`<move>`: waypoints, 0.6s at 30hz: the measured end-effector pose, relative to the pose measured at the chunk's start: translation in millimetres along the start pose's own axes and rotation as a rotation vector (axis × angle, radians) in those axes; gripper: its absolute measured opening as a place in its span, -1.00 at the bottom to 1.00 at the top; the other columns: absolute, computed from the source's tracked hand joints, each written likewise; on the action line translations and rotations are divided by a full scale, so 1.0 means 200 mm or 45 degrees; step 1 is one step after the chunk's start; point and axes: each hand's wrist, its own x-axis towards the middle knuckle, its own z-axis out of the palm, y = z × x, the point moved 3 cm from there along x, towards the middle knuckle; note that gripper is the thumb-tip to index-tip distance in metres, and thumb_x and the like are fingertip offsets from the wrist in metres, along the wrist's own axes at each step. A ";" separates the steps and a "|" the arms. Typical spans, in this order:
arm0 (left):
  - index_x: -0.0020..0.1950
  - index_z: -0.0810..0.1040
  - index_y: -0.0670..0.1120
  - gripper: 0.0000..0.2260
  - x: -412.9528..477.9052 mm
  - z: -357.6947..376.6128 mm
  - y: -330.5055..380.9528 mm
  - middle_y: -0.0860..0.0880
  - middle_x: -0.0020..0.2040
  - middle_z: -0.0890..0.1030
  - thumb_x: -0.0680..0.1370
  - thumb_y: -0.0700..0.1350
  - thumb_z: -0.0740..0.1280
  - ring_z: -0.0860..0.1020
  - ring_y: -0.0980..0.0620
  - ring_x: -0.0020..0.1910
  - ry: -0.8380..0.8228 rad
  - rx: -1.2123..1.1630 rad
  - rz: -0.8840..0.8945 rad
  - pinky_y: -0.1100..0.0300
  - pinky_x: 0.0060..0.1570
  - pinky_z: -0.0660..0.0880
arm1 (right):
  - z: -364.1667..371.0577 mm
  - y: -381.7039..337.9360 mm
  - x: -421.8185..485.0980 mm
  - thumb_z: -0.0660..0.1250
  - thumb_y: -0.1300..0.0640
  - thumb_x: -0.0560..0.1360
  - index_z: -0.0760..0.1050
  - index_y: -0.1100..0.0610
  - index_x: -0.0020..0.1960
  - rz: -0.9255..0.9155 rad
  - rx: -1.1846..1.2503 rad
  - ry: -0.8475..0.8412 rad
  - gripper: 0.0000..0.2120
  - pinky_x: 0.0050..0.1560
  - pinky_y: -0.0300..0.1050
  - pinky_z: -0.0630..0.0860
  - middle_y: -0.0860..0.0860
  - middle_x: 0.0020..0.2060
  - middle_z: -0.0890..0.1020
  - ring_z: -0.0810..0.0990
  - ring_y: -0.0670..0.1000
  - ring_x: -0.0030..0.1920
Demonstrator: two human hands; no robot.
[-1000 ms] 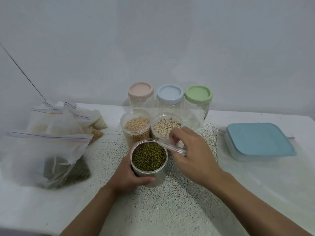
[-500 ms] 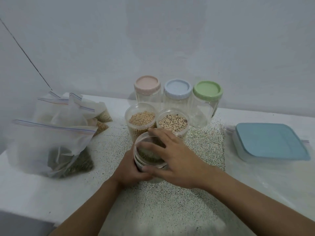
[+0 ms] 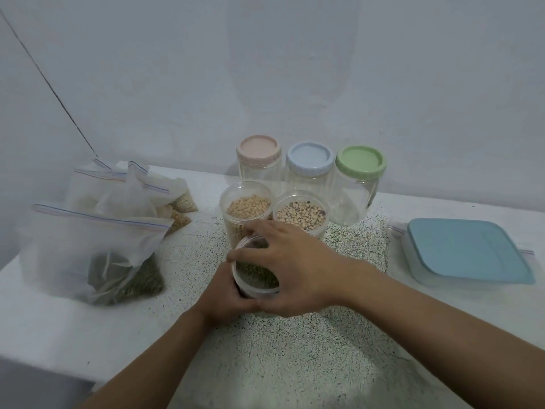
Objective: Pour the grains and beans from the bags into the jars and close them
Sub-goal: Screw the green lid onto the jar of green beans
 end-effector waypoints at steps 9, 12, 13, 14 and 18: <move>0.17 0.53 0.43 -0.42 -0.02 -0.01 0.04 0.28 0.12 0.65 0.26 -0.01 0.59 0.64 0.22 0.11 -0.017 0.024 -0.026 0.39 0.03 0.53 | -0.09 0.02 0.10 0.50 -0.14 0.39 0.27 -0.20 0.50 -0.075 -0.095 -0.212 -0.25 0.42 0.14 0.38 0.02 0.45 0.31 0.31 0.09 0.43; 0.18 0.50 0.47 -0.41 -0.02 -0.01 0.06 0.31 0.12 0.64 0.26 0.00 0.56 0.63 0.23 0.10 -0.021 0.006 -0.018 0.39 0.03 0.53 | -0.09 0.03 0.13 0.52 -0.19 0.34 0.28 -0.22 0.48 -0.058 -0.095 -0.259 -0.23 0.29 0.16 0.49 0.00 0.32 0.36 0.39 0.09 0.31; 0.17 0.51 0.47 -0.42 -0.02 -0.01 0.06 0.31 0.12 0.64 0.27 0.01 0.55 0.63 0.23 0.09 -0.022 0.007 -0.015 0.38 0.03 0.54 | -0.09 0.03 0.14 0.52 -0.21 0.34 0.28 -0.22 0.47 -0.053 -0.098 -0.263 -0.23 0.26 0.16 0.50 -0.01 0.30 0.36 0.40 0.09 0.28; 0.17 0.51 0.47 -0.44 -0.02 -0.01 0.07 0.31 0.10 0.65 0.27 0.01 0.54 0.64 0.23 0.08 -0.027 0.011 -0.011 0.37 0.01 0.54 | -0.09 0.04 0.14 0.52 -0.22 0.33 0.28 -0.22 0.46 -0.049 -0.105 -0.266 -0.23 0.25 0.16 0.51 -0.01 0.28 0.36 0.39 0.08 0.27; 0.16 0.51 0.46 -0.44 -0.02 -0.01 0.08 0.30 0.09 0.65 0.28 -0.02 0.54 0.63 0.24 0.05 -0.036 0.005 0.008 0.41 -0.02 0.53 | -0.09 0.04 0.16 0.52 -0.26 0.33 0.28 -0.21 0.44 -0.051 -0.121 -0.252 -0.23 0.21 0.13 0.53 -0.02 0.23 0.37 0.38 0.05 0.21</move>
